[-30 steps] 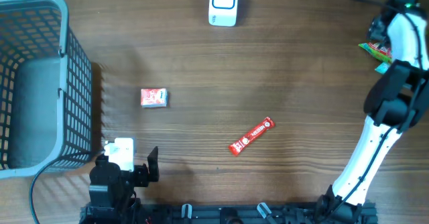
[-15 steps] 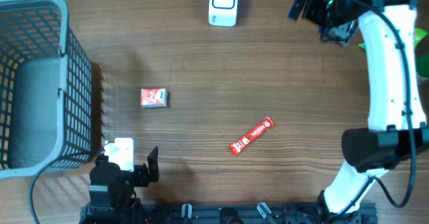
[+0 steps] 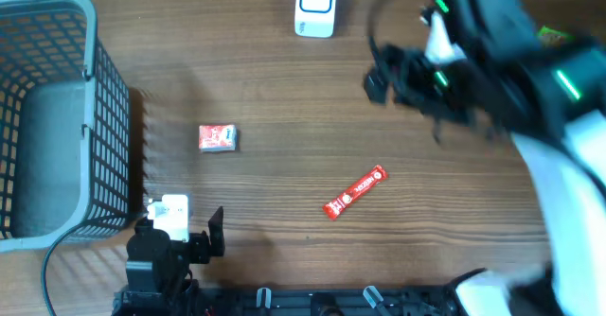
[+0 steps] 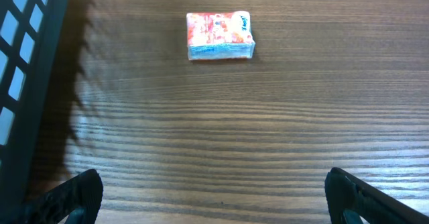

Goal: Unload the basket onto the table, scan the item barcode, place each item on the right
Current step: 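Carry the Haribo bag right and drop it near the jar, then reach the right gripper down and grasp the red Nescafe stick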

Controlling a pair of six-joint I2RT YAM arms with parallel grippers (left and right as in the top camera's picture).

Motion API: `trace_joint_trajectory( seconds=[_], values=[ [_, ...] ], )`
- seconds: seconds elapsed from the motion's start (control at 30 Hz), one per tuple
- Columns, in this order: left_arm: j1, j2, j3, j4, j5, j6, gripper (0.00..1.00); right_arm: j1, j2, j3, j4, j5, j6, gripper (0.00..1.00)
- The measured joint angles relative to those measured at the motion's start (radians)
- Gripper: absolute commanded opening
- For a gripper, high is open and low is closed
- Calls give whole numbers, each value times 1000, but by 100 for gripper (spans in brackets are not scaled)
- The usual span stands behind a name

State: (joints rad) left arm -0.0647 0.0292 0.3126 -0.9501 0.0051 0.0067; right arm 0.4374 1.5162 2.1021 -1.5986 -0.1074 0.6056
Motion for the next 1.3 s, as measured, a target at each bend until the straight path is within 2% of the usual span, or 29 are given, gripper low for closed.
trace_joint_trajectory(
  seconds=[0.1,0.17,0.2,0.3,0.37,0.5,0.67,0.97,1.13,1.2,1.27,1.3],
  values=[
    [0,0,0,0,0,0,100,19,-245,-195,10,167,90,100],
    [0,0,0,0,0,0,100,18,-318,-376,125,237,137,100],
    [0,0,0,2,0,0,100,18,-329,-484,234,243,148,100],
    [0,0,0,-1,0,0,100,18,-245,-793,531,177,171,95],
    [0,0,0,0,0,0,100,18,-114,-932,614,103,244,81],
    [0,0,0,0,0,0,100,18,77,-983,615,-12,412,79],
    [0,0,0,0,0,0,100,18,203,-982,639,-85,501,79],
    [0,0,0,0,0,0,100,18,254,-1036,729,-106,556,75],
    [0,0,0,0,0,0,100,39,255,-1139,812,-135,584,74],
    [0,0,0,0,0,0,100,51,253,-1148,834,-154,605,69],
    [0,0,0,0,0,0,100,65,248,-1155,859,-165,632,54],
    [0,0,0,0,0,0,100,71,244,-1161,869,-165,648,43]
  ],
)
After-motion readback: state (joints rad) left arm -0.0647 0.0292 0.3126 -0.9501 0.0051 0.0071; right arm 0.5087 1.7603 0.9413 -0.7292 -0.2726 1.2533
